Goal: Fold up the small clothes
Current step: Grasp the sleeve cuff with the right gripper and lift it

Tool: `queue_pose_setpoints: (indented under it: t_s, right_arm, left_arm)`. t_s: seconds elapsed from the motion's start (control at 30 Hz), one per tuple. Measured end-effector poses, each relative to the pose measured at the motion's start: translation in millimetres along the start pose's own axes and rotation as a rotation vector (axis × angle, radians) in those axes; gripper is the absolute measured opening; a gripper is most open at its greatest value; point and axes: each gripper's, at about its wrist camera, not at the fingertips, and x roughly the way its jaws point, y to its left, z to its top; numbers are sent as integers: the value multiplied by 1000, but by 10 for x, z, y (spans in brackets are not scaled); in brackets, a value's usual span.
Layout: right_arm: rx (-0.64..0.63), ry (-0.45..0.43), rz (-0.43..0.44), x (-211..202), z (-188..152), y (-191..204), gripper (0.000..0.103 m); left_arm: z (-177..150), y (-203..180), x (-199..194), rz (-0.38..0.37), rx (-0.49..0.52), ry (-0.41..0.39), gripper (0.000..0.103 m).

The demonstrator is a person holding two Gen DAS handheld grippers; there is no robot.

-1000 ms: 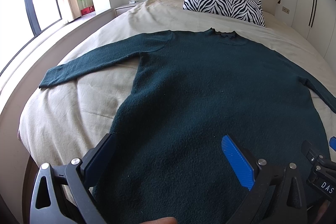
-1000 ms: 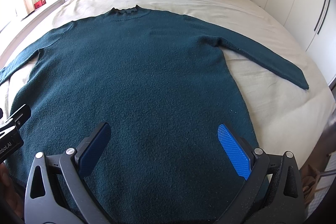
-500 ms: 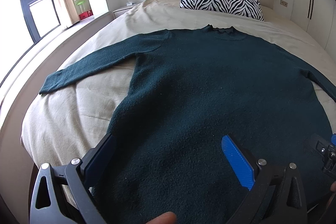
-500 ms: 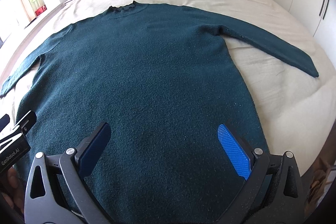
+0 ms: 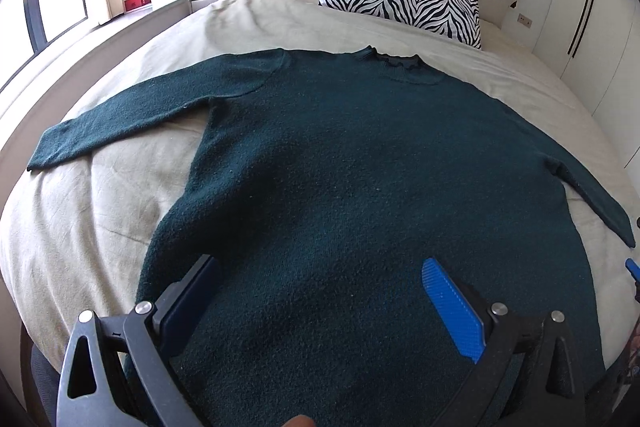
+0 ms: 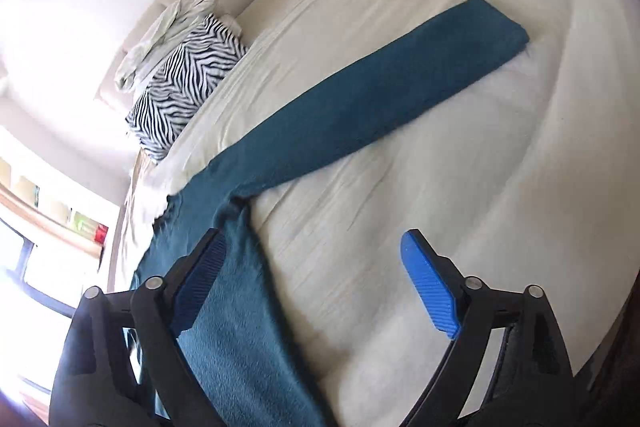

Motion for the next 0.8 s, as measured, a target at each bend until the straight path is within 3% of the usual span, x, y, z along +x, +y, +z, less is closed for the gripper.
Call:
queue_pose_setpoints:
  t_s: [0.1, 0.23, 0.47, 0.57, 0.7, 0.77, 0.8]
  right_arm:
    - [162, -8, 44, 100, 423, -497, 60]
    - [308, -12, 123, 299, 836, -928, 59]
    - [385, -42, 166, 694, 1453, -1261, 57]
    - [404, -59, 138, 849, 1670, -1349, 43]
    - [360, -85, 63, 992, 1908, -1415, 21]
    - [335, -94, 13, 1045, 2003, -1388, 12]
    - [308, -98, -12, 1058, 2025, -1315, 9]
  left_arm:
    - [65, -2, 70, -148, -97, 1, 103]
    - [150, -246, 218, -72, -2, 90, 103]
    - [281, -352, 381, -121, -6, 100, 103]
    - [332, -361, 464, -176, -23, 107, 102]
    - [358, -399, 573, -230, -25, 134, 87]
    - [373, -413, 647, -263, -29, 162, 70]
    - [388, -421, 688, -276, -32, 173, 68]
